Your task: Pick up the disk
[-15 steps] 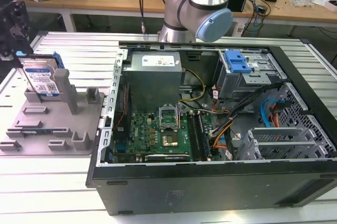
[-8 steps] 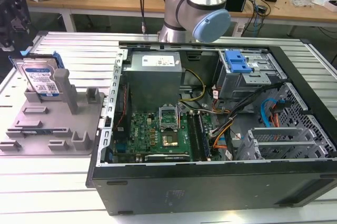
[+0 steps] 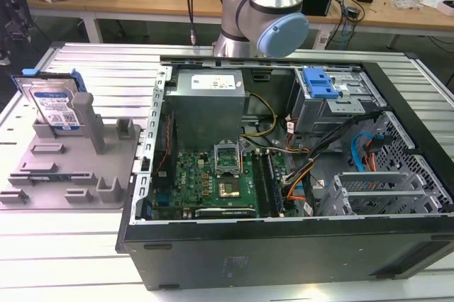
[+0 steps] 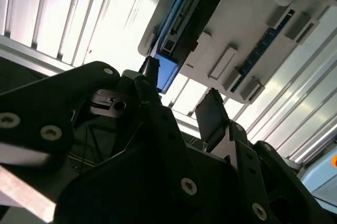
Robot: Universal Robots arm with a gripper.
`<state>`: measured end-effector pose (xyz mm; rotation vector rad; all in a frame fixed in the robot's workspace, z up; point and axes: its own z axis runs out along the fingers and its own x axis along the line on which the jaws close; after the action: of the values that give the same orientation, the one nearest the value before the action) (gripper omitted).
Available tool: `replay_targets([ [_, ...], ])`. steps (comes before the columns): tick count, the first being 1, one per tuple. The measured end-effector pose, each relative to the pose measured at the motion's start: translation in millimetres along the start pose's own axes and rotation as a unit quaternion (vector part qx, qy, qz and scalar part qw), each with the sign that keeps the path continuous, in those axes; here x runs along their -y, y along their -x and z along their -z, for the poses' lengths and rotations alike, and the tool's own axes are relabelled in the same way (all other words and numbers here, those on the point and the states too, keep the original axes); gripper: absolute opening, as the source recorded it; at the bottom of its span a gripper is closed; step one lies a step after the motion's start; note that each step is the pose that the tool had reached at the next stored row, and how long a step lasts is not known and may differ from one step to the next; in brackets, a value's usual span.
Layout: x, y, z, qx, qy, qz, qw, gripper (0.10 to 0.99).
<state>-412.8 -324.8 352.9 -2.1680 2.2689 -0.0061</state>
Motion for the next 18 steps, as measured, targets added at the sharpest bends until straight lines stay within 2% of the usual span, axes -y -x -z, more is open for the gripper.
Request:
replay_targets([
  [8, -0.4, 4.9, -2.2, -0.0011, -0.0001, 0.000, 1.0000, 0.557],
  [18, -0.8, 5.1, -8.3, -0.0013, 0.0000, 0.000, 1.0000, 0.557],
])
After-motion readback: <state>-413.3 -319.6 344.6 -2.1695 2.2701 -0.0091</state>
